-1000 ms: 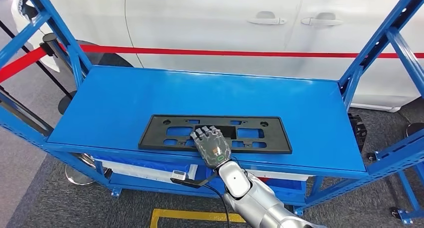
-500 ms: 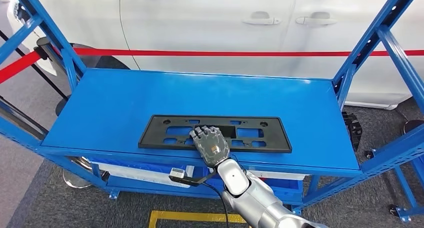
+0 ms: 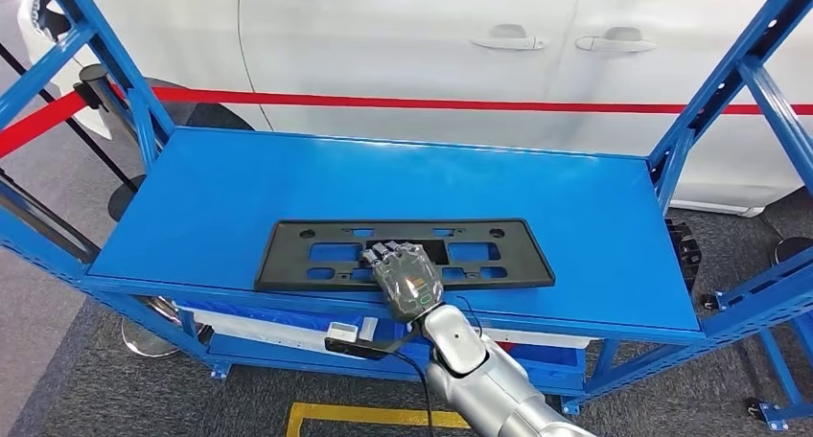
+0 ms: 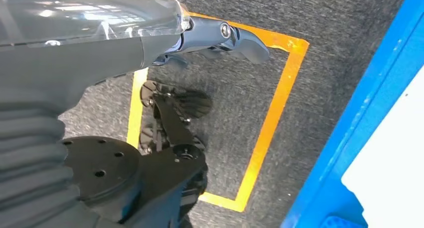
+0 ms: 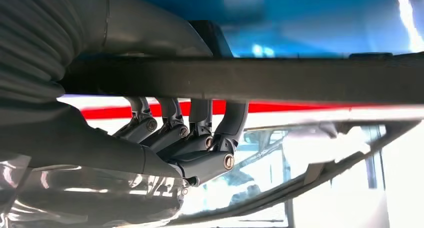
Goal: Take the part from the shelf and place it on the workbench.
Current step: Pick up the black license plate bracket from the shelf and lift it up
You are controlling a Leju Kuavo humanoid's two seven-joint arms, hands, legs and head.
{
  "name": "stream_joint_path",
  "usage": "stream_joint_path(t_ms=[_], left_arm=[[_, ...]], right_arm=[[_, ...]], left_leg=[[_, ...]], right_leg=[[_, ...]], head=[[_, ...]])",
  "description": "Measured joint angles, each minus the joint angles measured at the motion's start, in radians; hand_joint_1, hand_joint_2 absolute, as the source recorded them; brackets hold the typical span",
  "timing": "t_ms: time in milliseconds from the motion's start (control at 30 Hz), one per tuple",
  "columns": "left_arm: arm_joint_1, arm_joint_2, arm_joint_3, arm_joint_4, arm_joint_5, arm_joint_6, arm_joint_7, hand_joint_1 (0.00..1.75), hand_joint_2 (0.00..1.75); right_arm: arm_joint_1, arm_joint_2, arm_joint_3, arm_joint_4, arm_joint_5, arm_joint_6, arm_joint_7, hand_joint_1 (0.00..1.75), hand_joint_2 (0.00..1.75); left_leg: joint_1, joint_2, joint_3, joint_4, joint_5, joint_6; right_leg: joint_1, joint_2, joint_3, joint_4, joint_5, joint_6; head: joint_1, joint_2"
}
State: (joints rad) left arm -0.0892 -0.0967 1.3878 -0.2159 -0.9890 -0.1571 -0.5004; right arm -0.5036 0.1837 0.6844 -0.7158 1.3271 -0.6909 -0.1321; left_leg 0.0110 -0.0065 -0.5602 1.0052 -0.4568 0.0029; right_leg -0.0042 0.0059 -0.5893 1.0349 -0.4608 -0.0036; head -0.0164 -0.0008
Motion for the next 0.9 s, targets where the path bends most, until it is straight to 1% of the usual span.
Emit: stream_joint_path(t_ms=[67,100,133,167,200,267,300,333,367,400,433,467,500,533,567,600,633,667,700,767,800,833,867,900], left_arm=[[0.001,0.000,0.006,0.000,0.019,-0.014,-0.010,0.00,1.75],[0.001,0.001,0.009,0.000,0.029,-0.018,-0.016,0.00,1.75],[0.001,0.001,0.013,0.000,0.034,-0.015,-0.020,0.00,1.75],[0.001,0.002,0.016,0.000,0.033,-0.008,-0.021,0.00,1.75],[0.001,0.003,0.018,0.000,0.028,0.001,-0.015,0.00,1.75],[0.002,0.005,0.018,0.000,0.017,0.012,0.009,0.00,1.75],[0.003,0.006,0.018,0.000,0.015,0.011,0.027,0.00,1.75],[0.004,0.008,0.018,0.000,0.015,0.012,0.048,0.00,1.75],[0.004,0.010,0.019,0.000,0.015,0.017,0.073,0.00,1.75],[0.004,0.012,0.020,0.000,0.016,0.026,0.100,0.00,1.75],[0.004,0.014,0.022,0.000,0.016,0.037,0.128,0.00,1.75],[0.004,0.016,0.023,0.000,0.015,0.049,0.153,0.00,1.75],[0.004,0.017,0.023,0.000,0.013,0.058,0.178,0.00,1.75],[0.005,0.017,0.023,0.000,0.010,0.067,0.202,0.00,1.75],[0.006,0.018,0.023,0.000,0.007,0.075,0.228,0.00,1.75],[0.009,0.018,0.024,0.000,0.004,0.084,0.253,0.00,1.75],[0.012,0.017,0.024,0.000,0.002,0.092,0.275,0.00,1.75],[0.013,0.016,0.024,0.000,0.001,0.100,0.294,0.00,1.75],[0.014,0.016,0.024,0.000,0.001,0.107,0.312,0.00,1.75],[0.014,0.015,0.025,0.000,0.002,0.117,0.341,0.00,1.75],[0.013,0.015,0.027,0.000,0.003,0.121,0.354,0.00,1.75],[0.014,0.014,0.028,0.000,0.004,0.123,0.364,0.00,1.75],[0.014,0.012,0.030,0.000,0.005,0.125,0.370,0.00,1.75],[0.014,0.010,0.032,0.000,0.005,0.127,0.375,0.00,1.75]], right_arm=[[0.021,-0.019,-0.023,-0.086,-0.165,0.006,-0.122,1.54,1.75],[0.032,-0.032,-0.035,-0.140,-0.266,0.016,-0.194,1.54,1.75],[0.042,-0.049,-0.048,-0.203,-0.385,0.036,-0.268,1.54,1.75],[0.053,-0.065,-0.061,-0.268,-0.508,0.065,-0.341,1.54,1.75],[0.065,-0.084,-0.077,-0.343,-0.638,0.106,-0.409,1.54,1.75],[0.097,-0.120,-0.110,-0.493,-0.866,0.210,-0.503,1.54,1.75],[0.118,-0.137,-0.125,-0.564,-0.960,0.272,-0.527,1.54,1.75],[0.139,-0.153,-0.136,-0.631,-1.046,0.340,-0.540,1.54,1.75],[0.159,-0.167,-0.145,-0.700,-1.132,0.416,-0.550,1.54,1.75],[0.175,-0.178,-0.153,-0.765,-1.210,0.491,-0.556,1.54,1.75],[0.187,-0.187,-0.161,-0.830,-1.282,0.571,-0.560,1.54,1.75],[0.196,-0.192,-0.171,-0.888,-1.338,0.645,-0.563,1.54,1.75],[0.204,-0.195,-0.182,-0.940,-1.383,0.719,-0.565,1.54,1.75],[0.212,-0.198,-0.194,-0.985,-1.424,0.790,-0.567,1.54,1.75],[0.219,-0.200,-0.205,-1.024,-1.464,0.857,-0.569,1.54,1.75],[0.224,-0.203,-0.215,-1.056,-1.502,0.915,-0.570,1.54,1.75],[0.227,-0.206,-0.223,-1.081,-1.538,0.958,-0.569,1.54,1.75],[0.228,-0.209,-0.229,-1.101,-1.572,0.989,-0.566,1.54,1.75],[0.226,-0.214,-0.236,-1.115,-1.605,1.012,-0.558,1.54,1.75],[0.224,-0.222,-0.246,-1.130,-1.663,1.050,-0.534,1.54,1.75],[0.223,-0.227,-0.249,-1.132,-1.688,1.066,-0.520,1.54,1.75],[0.223,-0.231,-0.251,-1.132,-1.706,1.077,-0.510,1.54,1.75],[0.223,-0.235,-0.253,-1.132,-1.718,1.085,-0.503,1.54,1.75],[0.223,-0.238,-0.254,-1.132,-1.726,1.092,-0.499,1.54,1.75]], left_leg=[[0.001,0.000,-0.001,0.001,-0.001,-0.011],[0.002,0.000,-0.001,0.000,-0.003,-0.017],[0.004,0.001,-0.002,0.007,-0.012,-0.022],[0.004,0.001,-0.010,0.031,-0.030,-0.026],[0.006,0.002,-0.027,0.076,-0.058,-0.030],[0.008,0.002,-0.084,0.209,-0.124,-0.037],[0.009,0.003,-0.107,0.264,-0.143,-0.039],[0.010,0.003,-0.116,0.285,-0.143,-0.040],[0.010,0.003,-0.105,0.266,-0.123,-0.040],[0.010,0.003,-0.076,0.208,-0.088,-0.037],[0.010,0.003,-0.041,0.134,-0.054,-0.033],[0.007,0.003,-0.009,0.069,-0.030,-0.029],[0.005,0.003,0.012,0.025,-0.019,-0.024],[0.002,0.002,0.020,0.004,-0.019,-0.019],[-0.001,0.001,0.021,0.000,-0.020,-0.016],[0.000,0.001,0.020,-0.003,-0.019,-0.010],[0.002,0.001,0.021,-0.007,-0.016,-0.004],[0.005,0.002,0.022,-0.011,-0.012,0.003],[0.007,0.004,0.022,-0.015,-0.007,0.009],[0.006,0.006,0.018,-0.014,-0.002,0.016],[0.005,0.007,0.015,-0.012,-0.001,0.018],[0.005,0.007,0.012,-0.009,-0.001,0.018],[0.005,0.006,0.010,-0.005,-0.001,0.018],[0.005,0.005,0.007,-0.001,-0.002,0.017]], right_leg=[[0.005,0.002,0.003,-0.014,-0.001,-0.007],[0.003,0.002,0.005,-0.017,0.001,-0.012],[0.002,0.002,0.009,-0.022,0.003,-0.018],[-0.001,0.000,0.012,-0.027,0.005,-0.024],[-0.004,-0.001,0.015,-0.030,0.006,-0.028],[-0.003,-0.003,0.016,-0.031,0.006,-0.032],[-0.003,-0.003,0.015,-0.031,0.006,-0.032],[-0.002,-0.003,0.015,-0.030,0.006,-0.032],[-0.002,-0.003,0.014,-0.029,0.006,-0.031],[-0.002,-0.002,0.015,-0.027,0.005,-0.030],[-0.002,-0.001,0.015,-0.026,0.004,-0.028],[-0.001,0.000,0.014,-0.023,0.003,-0.025],[0.000,0.000,0.012,-0.021,0.003,-0.021],[0.001,-0.001,0.009,-0.020,0.003,-0.016],[0.002,-0.002,0.007,-0.020,0.004,-0.011],[0.002,-0.003,0.006,-0.020,0.004,-0.006],[0.001,-0.003,0.005,-0.015,-0.001,-0.001],[0.001,-0.003,-0.002,0.002,-0.015,0.004],[0.001,-0.003,-0.018,0.041,-0.042,0.009],[-0.002,-0.003,-0.074,0.171,-0.115,0.015],[-0.003,-0.003,-0.102,0.233,-0.141,0.017],[-0.004,-0.004,-0.114,0.264,-0.147,0.019],[-0.006,-0.004,-0.108,0.258,-0.132,0.020],[-0.009,-0.004,-0.084,0.214,-0.102,0.020]], head=[[0.000,0.000],[-0.001,0.000],[0.000,0.000],[-0.001,0.000],[-0.001,0.000],[-0.002,0.000],[-0.002,0.000],[-0.002,0.000],[-0.002,0.000],[-0.002,0.000],[-0.002,0.000],[-0.002,0.000],[-0.002,0.000],[-0.001,0.000],[-0.001,0.000],[-0.001,0.000],[-0.001,0.000],[0.000,0.000],[0.001,0.000],[0.002,0.000],[0.002,0.000],[0.002,0.000],[0.002,0.000],[0.002,0.000]])
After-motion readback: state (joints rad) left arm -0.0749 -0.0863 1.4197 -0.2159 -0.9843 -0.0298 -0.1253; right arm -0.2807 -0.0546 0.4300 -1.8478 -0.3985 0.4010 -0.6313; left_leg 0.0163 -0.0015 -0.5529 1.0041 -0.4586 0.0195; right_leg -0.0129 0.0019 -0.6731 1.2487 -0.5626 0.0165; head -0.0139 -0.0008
